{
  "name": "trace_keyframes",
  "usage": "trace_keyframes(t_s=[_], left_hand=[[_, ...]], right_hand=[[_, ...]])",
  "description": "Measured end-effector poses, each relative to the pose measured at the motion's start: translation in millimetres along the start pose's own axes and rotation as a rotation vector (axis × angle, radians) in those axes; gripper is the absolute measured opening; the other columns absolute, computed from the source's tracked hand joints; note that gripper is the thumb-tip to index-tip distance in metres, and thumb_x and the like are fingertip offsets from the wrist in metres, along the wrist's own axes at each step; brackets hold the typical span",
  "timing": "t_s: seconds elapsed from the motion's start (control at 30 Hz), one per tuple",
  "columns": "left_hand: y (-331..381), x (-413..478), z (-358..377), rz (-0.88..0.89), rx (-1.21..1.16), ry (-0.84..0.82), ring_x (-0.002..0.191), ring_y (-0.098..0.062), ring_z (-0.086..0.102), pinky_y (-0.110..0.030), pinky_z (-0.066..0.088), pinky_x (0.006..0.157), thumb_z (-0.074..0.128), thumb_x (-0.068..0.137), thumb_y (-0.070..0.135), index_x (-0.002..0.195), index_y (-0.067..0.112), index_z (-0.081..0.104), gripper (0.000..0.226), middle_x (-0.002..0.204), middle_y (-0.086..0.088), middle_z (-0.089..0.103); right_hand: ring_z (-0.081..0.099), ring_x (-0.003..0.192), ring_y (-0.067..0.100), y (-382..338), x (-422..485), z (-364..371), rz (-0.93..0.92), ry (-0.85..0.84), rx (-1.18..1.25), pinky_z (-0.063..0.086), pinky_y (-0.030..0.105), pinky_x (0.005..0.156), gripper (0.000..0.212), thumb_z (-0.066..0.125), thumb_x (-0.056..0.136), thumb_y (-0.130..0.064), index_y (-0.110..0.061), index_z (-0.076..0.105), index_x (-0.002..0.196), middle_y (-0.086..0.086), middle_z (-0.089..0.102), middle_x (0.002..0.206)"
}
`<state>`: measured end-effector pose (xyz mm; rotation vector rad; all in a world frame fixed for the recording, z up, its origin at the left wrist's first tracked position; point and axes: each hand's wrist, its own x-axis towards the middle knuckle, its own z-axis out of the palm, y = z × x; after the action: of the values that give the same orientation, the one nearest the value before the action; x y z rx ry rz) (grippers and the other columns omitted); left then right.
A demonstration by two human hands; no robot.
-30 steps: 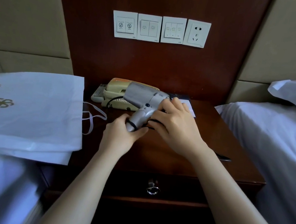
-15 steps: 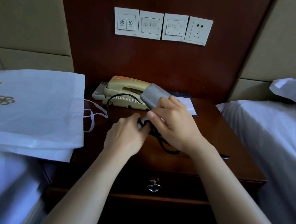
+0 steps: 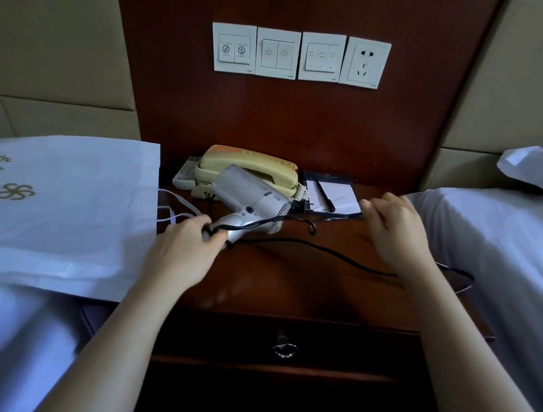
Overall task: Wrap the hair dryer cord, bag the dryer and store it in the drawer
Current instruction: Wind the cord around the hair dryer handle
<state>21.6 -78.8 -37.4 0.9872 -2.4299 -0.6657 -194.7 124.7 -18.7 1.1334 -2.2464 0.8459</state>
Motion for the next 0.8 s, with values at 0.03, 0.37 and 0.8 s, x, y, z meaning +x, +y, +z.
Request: trace_keyframes(t_s=[0.03,0.37,0.8], left_hand=[[-3,1,-2,-0.002,-0.005,0.006,0.080,-0.033,0.057,-0.033,0.038,0.060,0.044,0.088,0.049,0.085,0.024,0.056,0.028,0.078,-0.007,0.057],[12,-10,8,-0.010,0.021,0.081,0.076,-0.033,0.049,-0.037,0.040,0.065,0.033,0.092,0.050,0.083,0.015,0.048,0.040,0.078,-0.010,0.052],[39,-3,33,-0.103,-0.046,0.080,0.098,-0.041,0.058,-0.036,0.039,0.071,0.034,0.093,0.055,0.095,0.012,0.051,0.047,0.102,-0.017,0.062]], right_hand=[[0.044,0.071,0.031,5,-2,1,0.035,-0.001,-0.025,0.027,0.033,0.060,0.040,0.037,0.092,-0.034,-0.014,0.040,0.058,0.000,0.036,0.062],[0.051,0.098,0.027,-17,-31,40,-0.046,-0.285,-0.183,0.026,0.033,0.075,0.031,0.042,0.097,-0.033,-0.014,0.066,0.092,0.004,0.058,0.096],[0.055,0.085,0.012,-104,-56,18,-0.174,-0.541,0.500,0.041,0.022,0.076,0.032,0.059,0.083,-0.046,-0.016,0.065,0.090,-0.002,0.065,0.090]])
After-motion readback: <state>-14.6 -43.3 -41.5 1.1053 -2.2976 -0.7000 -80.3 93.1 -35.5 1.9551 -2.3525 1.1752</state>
